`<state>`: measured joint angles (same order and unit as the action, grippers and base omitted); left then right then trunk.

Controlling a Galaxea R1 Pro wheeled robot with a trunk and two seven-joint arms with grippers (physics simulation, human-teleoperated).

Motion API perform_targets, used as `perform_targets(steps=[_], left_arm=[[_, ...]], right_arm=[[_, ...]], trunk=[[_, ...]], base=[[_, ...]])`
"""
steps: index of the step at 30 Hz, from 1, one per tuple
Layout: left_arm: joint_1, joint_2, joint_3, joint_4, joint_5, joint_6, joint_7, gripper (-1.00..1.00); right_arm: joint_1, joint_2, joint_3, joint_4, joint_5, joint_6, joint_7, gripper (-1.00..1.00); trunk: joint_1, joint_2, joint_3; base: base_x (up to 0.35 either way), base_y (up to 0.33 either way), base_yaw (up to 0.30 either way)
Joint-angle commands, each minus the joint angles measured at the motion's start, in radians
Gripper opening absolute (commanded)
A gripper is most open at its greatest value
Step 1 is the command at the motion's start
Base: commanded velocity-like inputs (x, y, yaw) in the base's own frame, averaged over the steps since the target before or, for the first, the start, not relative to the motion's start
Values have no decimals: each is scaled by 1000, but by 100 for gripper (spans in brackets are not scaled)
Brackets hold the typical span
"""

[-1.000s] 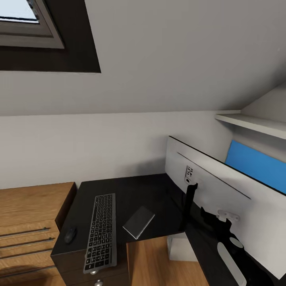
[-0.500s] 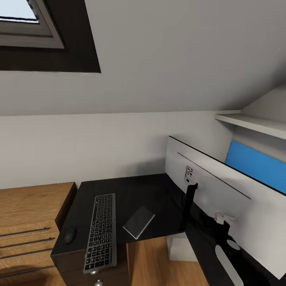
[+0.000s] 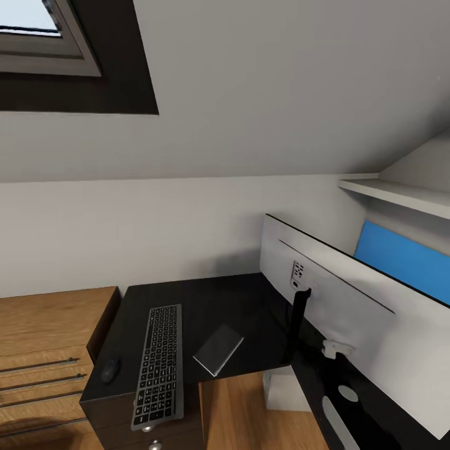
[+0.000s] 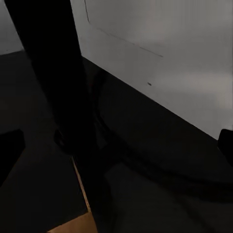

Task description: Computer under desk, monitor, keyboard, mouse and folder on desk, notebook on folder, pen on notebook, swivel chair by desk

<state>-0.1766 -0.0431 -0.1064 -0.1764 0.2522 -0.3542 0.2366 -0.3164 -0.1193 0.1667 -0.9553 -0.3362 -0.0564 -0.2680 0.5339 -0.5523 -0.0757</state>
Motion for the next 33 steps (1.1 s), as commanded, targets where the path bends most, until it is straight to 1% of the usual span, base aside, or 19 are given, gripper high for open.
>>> perform_targets(steps=[1, 3, 5, 9, 10, 11, 14, 15, 17, 18, 19, 20, 21, 25, 29, 31, 33], left_arm=[[-1, 0, -9, 1, 7, -3, 6, 100], [-1, 0, -9, 1, 7, -3, 6, 100], [-1, 0, -9, 1, 7, -3, 6, 100], [-1, 0, -9, 1, 7, -3, 6, 100], [-1, 0, -9, 0, 7, -3, 6, 100], [0, 0, -9, 0, 7, -3, 6, 100], [0, 0, -9, 0, 7, -3, 6, 100], [-1, -1, -9, 0, 7, -3, 6, 100], [-1, -1, -9, 0, 7, -3, 6, 100], [-1, -1, -9, 0, 7, -3, 6, 100], [0, -1, -9, 0, 7, -3, 6, 100], [-1, -1, -9, 1, 7, -3, 6, 100], [-1, -1, -9, 1, 7, -3, 6, 100], [-1, -1, -10, 0, 7, -3, 6, 100], [0, -1, -10, 0, 7, -3, 6, 100], [-1, -1, -10, 0, 7, -3, 6, 100], [-1, -1, -10, 1, 6, -3, 6, 100]], right_arm=[[-1, 7, 10, 12, 5, -18, -8, 100], [-1, 19, 13, 27, 27, -29, -8, 100], [-1, 35, 17, 41, 58, -35, -9, 100], [-1, 55, 19, 51, 93, -38, -12, 100], [-2, 66, 20, 62, 111, -40, -13, 100], [-3, 79, 19, 80, 128, -42, -14, 100], [-6, 97, 18, 119, 154, -49, -17, 100], [-40, 112, 17, 206, 178, -89, -19, 100], [-66, 115, 16, 245, 183, -113, -19, 100], [-92, 117, 16, 288, 186, -141, -19, 100], [-105, 118, 16, 310, 187, -155, -19, 100], [-143, 123, 16, 390, 189, -212, -20, 100], [-161, 129, 16, 433, 190, -247, -19, 100], [-180, 134, 15, 471, 190, -284, -20, 100], [-195, 135, 14, 487, 190, -295, -20, 100], [-227, 133, 12, 537, 190, -302, -20, 100], [-233, 133, 12, 546, 190, -310, -20, 100]], trunk=[[0, -2, -2], [0, -2, -2], [0, -2, -2], [0, -2, -2], [0, -2, -2], [0, -2, -2], [0, -2, -2], [0, -2, -2], [0, -2, -2], [0, -2, -2], [0, -2, -2], [0, -2, -2], [0, -2, -2], [0, -2, -2], [0, -2, -2], [0, -2, -2], [0, -2, -2]], base=[[0, 0, 0], [0, 0, 0], [0, 0, 0], [0, 0, 0], [0, 0, 0], [0, 0, 0], [0, 0, 0], [0, 0, 0], [0, 0, 0], [0, 0, 0], [0, 0, 0], [0, 0, 0], [0, 0, 0], [0, 0, 0], [0, 0, 0], [0, 0, 0], [0, 0, 0]])
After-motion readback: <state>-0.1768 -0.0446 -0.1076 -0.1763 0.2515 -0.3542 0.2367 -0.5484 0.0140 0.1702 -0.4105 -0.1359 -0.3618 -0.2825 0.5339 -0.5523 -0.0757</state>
